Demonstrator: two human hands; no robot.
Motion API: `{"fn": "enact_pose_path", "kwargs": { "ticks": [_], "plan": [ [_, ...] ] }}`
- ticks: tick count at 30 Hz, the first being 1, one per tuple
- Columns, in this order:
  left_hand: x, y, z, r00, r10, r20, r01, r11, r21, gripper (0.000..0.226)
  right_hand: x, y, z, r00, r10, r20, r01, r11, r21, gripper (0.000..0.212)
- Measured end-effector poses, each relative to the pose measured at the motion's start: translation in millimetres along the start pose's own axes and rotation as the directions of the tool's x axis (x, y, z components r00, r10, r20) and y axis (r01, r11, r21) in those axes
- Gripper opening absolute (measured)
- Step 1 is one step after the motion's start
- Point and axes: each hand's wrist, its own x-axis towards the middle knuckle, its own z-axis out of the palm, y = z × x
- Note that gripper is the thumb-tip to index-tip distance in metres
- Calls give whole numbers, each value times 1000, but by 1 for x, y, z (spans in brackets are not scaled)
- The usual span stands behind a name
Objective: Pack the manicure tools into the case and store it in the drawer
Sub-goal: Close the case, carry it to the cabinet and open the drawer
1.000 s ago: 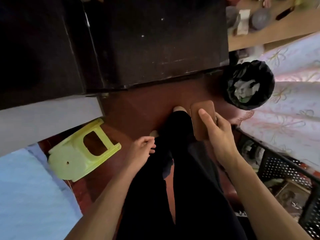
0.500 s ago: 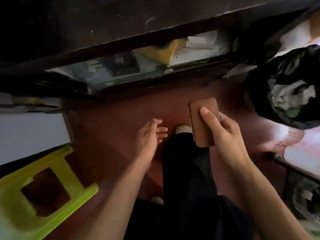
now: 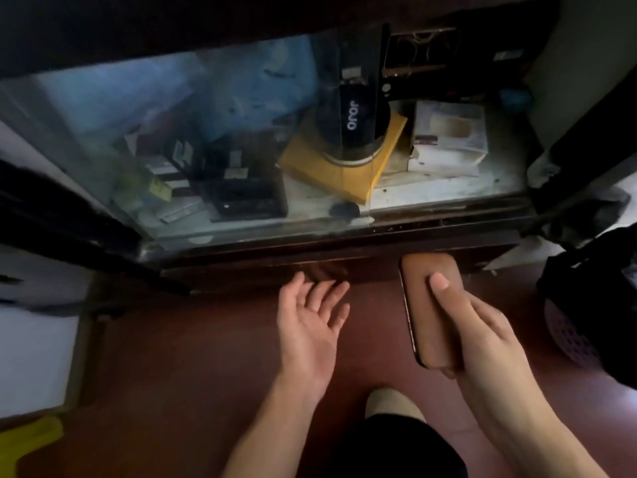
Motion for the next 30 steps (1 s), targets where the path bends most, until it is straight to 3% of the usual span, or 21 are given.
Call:
{"fn": "enact_pose_path", "kwargs": {
  "ticks": [5,8,16,30],
  "plan": [
    [6,-4,-10,998,-11,65,19,991,-130,115,1,20,6,991,48,-127,-40,998,58,31],
    [9,4,-6,997,2,76,12,982,-188,132,-8,20,12,989,45,-143,-39,998,47,25],
    [5,6,-4,995,22,93,-2,978,-207,141,-20,25,2,992,31,-121,-37,998,-52,35],
    [-4,5,-3,995,35,88,-23,990,-138,144,-35,30,-18,988,41,-147,-34,998,49,45]
  ]
}}
